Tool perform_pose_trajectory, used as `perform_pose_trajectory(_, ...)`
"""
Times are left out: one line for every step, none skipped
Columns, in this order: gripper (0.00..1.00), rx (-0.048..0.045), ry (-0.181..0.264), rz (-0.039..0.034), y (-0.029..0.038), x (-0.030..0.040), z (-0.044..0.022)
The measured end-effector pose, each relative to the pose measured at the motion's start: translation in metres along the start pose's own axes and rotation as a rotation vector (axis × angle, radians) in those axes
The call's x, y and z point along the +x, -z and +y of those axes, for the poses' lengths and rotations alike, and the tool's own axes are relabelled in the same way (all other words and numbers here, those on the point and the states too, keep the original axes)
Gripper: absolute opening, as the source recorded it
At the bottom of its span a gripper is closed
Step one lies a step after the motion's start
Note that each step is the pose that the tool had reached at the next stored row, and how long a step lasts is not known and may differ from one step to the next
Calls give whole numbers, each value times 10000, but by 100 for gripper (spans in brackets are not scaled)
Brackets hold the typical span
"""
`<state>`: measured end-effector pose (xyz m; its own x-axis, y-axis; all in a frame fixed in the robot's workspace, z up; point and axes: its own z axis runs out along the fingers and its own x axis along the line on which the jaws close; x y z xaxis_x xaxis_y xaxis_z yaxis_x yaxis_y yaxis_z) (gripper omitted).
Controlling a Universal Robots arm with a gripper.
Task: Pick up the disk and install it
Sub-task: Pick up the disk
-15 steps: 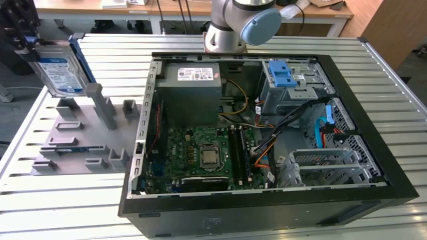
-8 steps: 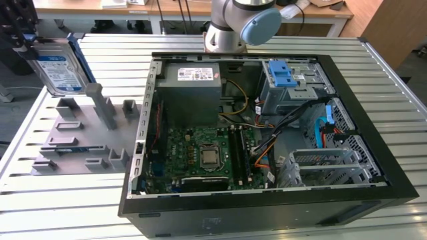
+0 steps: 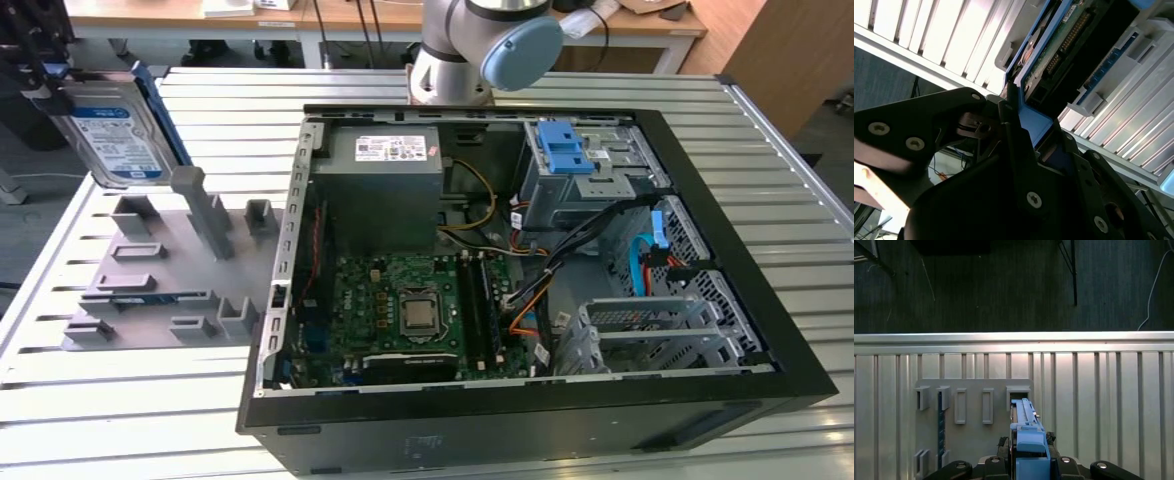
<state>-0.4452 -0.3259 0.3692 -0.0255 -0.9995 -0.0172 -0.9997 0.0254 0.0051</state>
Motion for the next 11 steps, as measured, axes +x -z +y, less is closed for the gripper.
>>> perform_pose_trajectory(36, 0, 0, 0, 7, 0, 0)
perform_pose_trajectory(36, 0, 0, 0, 13, 0, 0)
perform_pose_trajectory(36, 0, 0, 0, 21, 0, 0)
perform_pose_trajectory(36, 0, 0, 0, 27, -1, 0)
perform_pose_trajectory(36, 0, 0, 0, 33, -1, 0)
perform_pose_trajectory(36, 0, 0, 0, 40, -1, 0)
perform_pose_trajectory(36, 0, 0, 0, 46, -1, 0)
perform_pose_trajectory(36, -1, -1, 0, 53, -1, 0)
perform_pose_trajectory(36, 0, 0, 0, 59, -1, 0)
perform_pose_trajectory(36, 0, 0, 0, 66, -1, 0)
perform_pose_trajectory(36, 0, 0, 0, 72, -1, 0)
